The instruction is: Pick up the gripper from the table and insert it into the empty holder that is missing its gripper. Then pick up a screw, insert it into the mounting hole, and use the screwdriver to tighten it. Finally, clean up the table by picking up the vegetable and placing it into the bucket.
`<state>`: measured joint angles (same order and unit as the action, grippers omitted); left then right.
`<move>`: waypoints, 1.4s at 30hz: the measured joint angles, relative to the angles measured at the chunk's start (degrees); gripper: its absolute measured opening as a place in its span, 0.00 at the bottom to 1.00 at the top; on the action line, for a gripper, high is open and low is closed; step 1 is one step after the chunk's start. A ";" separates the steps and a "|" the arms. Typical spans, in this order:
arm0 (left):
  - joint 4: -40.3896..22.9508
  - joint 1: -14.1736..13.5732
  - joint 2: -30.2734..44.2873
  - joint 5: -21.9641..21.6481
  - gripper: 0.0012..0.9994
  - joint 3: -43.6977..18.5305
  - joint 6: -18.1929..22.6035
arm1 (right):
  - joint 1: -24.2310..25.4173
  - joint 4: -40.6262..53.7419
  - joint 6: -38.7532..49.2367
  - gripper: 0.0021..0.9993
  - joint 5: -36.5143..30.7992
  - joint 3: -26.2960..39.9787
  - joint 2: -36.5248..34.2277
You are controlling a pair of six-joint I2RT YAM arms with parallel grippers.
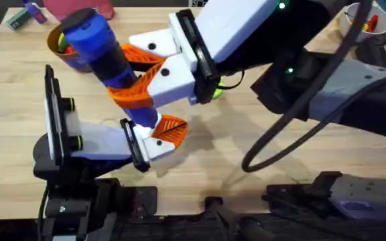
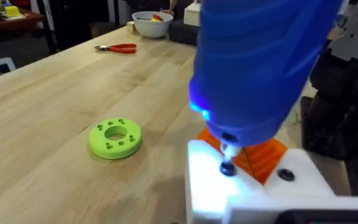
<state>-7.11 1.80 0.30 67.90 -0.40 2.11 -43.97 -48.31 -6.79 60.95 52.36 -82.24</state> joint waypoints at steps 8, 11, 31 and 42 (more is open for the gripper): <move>0.00 0.00 0.02 0.00 0.01 0.00 0.00 | 0.00 0.00 0.87 0.02 0.00 0.00 0.00; 0.00 0.00 0.00 0.00 0.01 0.00 0.00 | -0.02 0.15 0.92 0.02 0.00 0.00 0.00; 0.00 0.00 0.02 0.00 0.01 0.00 0.00 | -0.86 0.26 0.57 0.02 -0.09 0.00 0.00; 0.00 0.00 0.01 0.00 0.01 0.00 0.00 | -1.95 -3.26 0.63 0.02 -1.64 0.01 -0.01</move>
<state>-7.11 1.80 0.31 67.90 -0.40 2.11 -45.91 -51.57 -6.15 59.31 52.37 -82.25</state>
